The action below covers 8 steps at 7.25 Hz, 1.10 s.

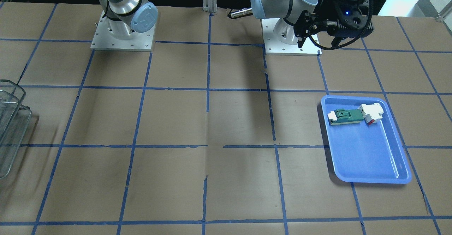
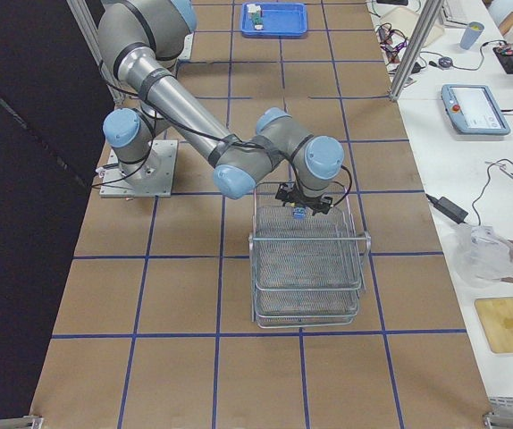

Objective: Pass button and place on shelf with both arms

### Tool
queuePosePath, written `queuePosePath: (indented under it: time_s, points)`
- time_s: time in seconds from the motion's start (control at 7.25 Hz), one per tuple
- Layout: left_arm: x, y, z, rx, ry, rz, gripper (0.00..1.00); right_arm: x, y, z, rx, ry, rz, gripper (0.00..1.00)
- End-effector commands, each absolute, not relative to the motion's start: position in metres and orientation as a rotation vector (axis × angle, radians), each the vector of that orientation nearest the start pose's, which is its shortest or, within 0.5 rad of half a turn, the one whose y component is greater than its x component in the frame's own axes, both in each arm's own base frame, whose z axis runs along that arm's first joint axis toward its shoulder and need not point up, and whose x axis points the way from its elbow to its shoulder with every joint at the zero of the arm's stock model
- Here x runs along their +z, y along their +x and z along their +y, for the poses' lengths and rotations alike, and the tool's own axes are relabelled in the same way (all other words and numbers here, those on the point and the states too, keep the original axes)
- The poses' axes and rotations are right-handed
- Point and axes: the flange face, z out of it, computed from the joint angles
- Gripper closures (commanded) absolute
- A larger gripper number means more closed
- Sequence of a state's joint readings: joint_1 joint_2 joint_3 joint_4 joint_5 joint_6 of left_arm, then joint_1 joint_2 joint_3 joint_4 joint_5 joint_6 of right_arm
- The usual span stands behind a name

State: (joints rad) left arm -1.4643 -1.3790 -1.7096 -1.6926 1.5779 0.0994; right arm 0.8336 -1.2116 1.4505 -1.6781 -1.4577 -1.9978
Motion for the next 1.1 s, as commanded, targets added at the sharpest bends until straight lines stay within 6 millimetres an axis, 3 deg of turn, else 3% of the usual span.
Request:
queuePosePath:
  time_s: [0.0,0.28,0.55,0.69,0.83,0.97]
  points:
    - [0.495,-0.087,-0.416,0.105,-0.014,3.135,0.00,0.414,-0.268,-0.540,-0.134,-1.714,2.486,0.05]
    - [0.495,-0.088,-0.416,0.103,-0.006,3.131,0.00,0.467,-0.135,-0.544,-0.063,-1.451,2.630,0.05]
    - [0.495,-0.088,-0.416,0.098,-0.006,3.130,0.00,0.492,0.021,-0.551,-0.061,-1.191,2.782,0.04]
    - [0.495,-0.087,-0.416,0.101,-0.006,3.128,0.00,0.506,0.085,-0.538,-0.064,-0.967,2.884,0.02]
    - [0.495,-0.087,-0.416,0.099,-0.006,3.128,0.00,0.521,0.118,-0.522,-0.114,-0.755,2.962,0.00]
    - [0.495,-0.088,-0.416,0.096,-0.006,3.130,0.00,0.533,0.120,-0.506,-0.102,-0.508,3.013,0.00]
